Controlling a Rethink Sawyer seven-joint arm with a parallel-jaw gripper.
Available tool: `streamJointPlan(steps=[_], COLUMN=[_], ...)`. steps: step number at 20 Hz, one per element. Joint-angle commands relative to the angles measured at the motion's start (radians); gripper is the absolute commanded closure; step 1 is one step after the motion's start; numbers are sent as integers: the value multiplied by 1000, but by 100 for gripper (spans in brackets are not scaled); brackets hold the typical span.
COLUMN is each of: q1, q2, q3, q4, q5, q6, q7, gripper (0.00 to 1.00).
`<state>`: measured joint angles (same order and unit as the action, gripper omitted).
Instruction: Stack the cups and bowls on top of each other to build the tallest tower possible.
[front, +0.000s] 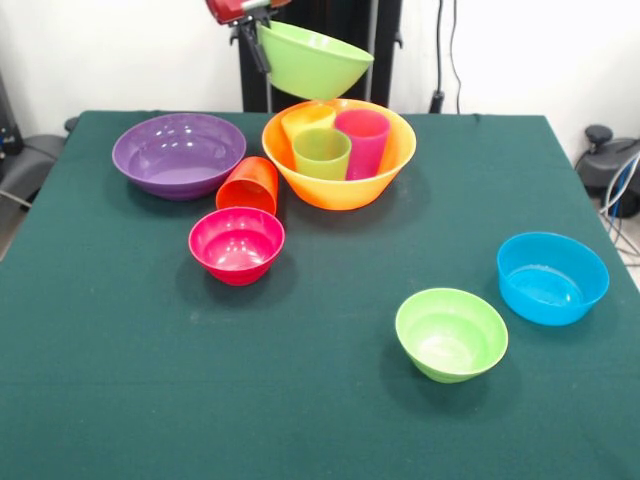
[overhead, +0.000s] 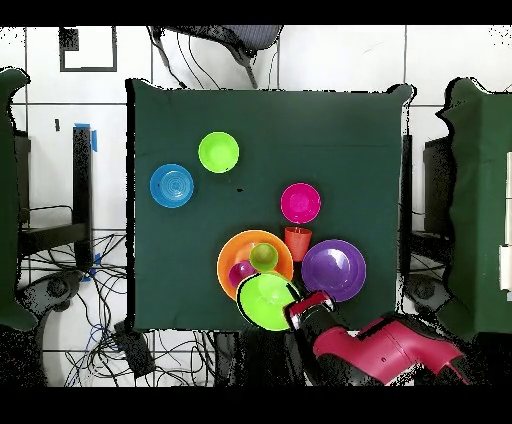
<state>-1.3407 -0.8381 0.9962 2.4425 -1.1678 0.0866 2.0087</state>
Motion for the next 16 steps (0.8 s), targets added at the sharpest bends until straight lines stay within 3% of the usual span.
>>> streamJointPlan(steps=[1,9,16], q1=[40,65,49], q2=[74,59,113], q3=[43,-7,0], q4=[-87,-89,-78], q5=[-83,-94,-64], q6=[-30,-104,-93], q7=[-18,14,38], gripper=[100,100,100])
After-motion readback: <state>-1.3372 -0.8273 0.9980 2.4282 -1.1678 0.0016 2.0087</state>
